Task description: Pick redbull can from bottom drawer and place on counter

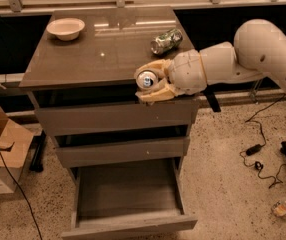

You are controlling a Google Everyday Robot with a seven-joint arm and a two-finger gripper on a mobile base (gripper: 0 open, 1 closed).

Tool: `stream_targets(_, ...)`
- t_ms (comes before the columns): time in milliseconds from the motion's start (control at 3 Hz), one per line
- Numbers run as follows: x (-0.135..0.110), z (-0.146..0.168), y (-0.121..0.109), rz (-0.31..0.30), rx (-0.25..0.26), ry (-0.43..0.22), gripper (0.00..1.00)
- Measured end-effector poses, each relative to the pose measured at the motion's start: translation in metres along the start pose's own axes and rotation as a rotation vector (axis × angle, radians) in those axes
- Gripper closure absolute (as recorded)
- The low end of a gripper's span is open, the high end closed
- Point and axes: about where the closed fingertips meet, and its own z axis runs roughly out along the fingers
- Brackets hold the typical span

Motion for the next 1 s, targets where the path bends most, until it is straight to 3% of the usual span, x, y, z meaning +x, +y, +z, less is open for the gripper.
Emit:
stream_targets(333, -0.034, 0.001, -0.063, -0.144, 0.006, 0.062, 1.0)
stream_targets(667, -0.049, 0.008, -0.107, -0.212, 0.006, 0.087, 1.0)
stream_targets(1000, -0.033, 0.022, -0.155, -0.246, 0.016, 0.142, 1.0)
